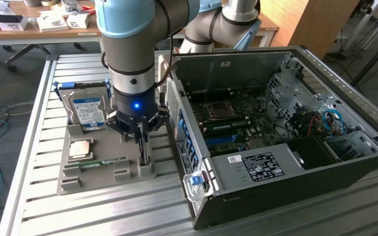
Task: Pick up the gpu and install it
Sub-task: 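Pick up the gpu and move the gpu toward the slot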
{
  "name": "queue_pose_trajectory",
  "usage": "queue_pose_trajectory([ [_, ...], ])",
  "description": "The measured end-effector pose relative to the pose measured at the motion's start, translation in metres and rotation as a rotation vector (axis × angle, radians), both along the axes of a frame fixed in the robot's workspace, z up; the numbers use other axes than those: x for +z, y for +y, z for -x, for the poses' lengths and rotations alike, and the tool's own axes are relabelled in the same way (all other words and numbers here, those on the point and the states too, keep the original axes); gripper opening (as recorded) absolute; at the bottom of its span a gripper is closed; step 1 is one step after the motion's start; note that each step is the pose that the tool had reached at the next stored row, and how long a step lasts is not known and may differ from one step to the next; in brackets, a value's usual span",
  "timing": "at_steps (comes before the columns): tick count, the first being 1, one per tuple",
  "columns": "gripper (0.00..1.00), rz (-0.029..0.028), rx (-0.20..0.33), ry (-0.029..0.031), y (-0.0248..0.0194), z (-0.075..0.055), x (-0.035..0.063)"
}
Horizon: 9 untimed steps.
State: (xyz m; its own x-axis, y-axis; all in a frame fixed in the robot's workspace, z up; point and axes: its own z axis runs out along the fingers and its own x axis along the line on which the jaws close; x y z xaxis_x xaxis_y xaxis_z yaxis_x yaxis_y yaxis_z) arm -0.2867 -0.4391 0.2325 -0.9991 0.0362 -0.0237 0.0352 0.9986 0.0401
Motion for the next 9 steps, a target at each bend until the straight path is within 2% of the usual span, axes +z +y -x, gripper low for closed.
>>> queue_pose_trajectory([
  [9, 0.26, -0.0001, 0.0, 0.0001, 0.0, 0.0, 0.0011],
])
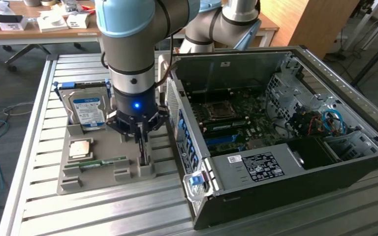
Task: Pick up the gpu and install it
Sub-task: 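Pick up the gpu and move the gpu toward the slot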
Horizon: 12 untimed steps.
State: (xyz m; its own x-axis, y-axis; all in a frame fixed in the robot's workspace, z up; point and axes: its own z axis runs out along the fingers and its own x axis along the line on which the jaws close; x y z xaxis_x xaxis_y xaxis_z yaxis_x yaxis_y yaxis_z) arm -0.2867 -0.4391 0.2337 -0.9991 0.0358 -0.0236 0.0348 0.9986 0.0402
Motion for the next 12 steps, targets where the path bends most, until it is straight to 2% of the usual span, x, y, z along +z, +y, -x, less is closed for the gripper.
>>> queue_pose_trajectory([
  [12, 0.26, 0.0, 0.0, 0.0, 0.0, 0.0, 0.0145],
])
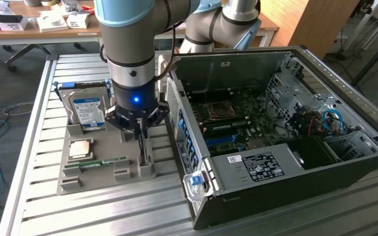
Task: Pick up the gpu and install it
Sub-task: 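Pick up the gpu and move the gpu toward the slot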
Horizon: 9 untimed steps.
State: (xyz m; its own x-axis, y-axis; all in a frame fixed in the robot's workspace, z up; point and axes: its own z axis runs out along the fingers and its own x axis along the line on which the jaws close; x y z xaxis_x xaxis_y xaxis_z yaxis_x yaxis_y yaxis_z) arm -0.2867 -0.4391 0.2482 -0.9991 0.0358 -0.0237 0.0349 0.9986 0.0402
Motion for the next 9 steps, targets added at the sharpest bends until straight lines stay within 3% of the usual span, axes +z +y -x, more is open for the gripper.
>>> queue_pose_trajectory([
  [9, 0.26, 0.0, 0.0, 0.0, 0.0, 0.0, 0.0138],
])
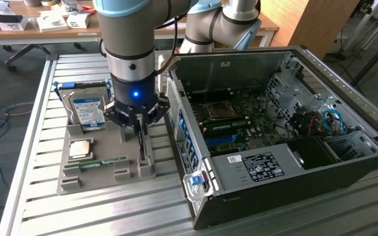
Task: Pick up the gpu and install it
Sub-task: 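Pick up the gpu and move the gpu toward the slot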
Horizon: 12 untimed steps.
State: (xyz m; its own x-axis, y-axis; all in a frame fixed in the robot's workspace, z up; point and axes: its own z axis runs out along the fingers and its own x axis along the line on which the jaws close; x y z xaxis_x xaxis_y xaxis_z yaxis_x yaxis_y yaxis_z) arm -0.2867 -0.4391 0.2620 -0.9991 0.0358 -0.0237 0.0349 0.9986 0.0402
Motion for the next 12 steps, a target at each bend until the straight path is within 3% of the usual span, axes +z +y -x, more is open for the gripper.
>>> queue_pose_trajectory([
  [12, 0.26, 0.0, 0.0, 0.0001, 0.0, 0.0, 0.0164],
])
